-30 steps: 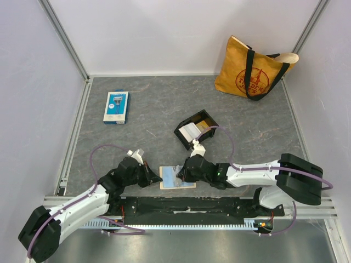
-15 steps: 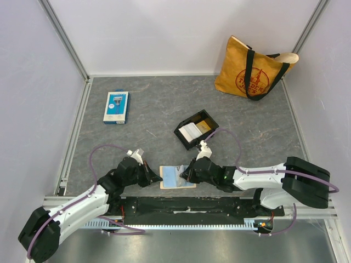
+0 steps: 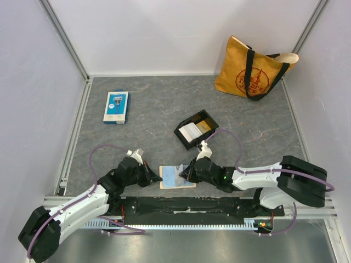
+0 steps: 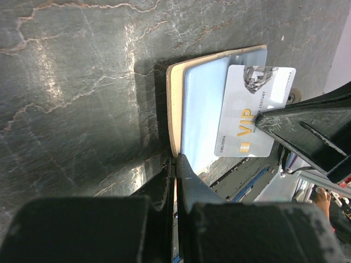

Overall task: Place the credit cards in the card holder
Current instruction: Insert the credit card into the card holder.

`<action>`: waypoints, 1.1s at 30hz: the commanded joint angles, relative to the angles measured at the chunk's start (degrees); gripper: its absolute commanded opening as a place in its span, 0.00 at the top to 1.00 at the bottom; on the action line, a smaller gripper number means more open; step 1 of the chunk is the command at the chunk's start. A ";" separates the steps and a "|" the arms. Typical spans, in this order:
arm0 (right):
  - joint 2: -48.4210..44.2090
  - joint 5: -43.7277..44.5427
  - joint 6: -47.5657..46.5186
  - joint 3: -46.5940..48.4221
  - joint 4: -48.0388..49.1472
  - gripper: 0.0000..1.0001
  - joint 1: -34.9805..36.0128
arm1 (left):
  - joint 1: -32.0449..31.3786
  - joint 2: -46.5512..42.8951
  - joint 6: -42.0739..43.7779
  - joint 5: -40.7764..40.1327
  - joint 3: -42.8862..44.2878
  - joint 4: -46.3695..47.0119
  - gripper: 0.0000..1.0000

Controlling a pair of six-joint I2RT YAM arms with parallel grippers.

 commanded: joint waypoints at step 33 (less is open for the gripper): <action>9.69 -5.94 4.49 -1.03 8.93 1.00 -0.29 | -0.04 1.64 -1.73 -0.27 -2.56 2.52 0.98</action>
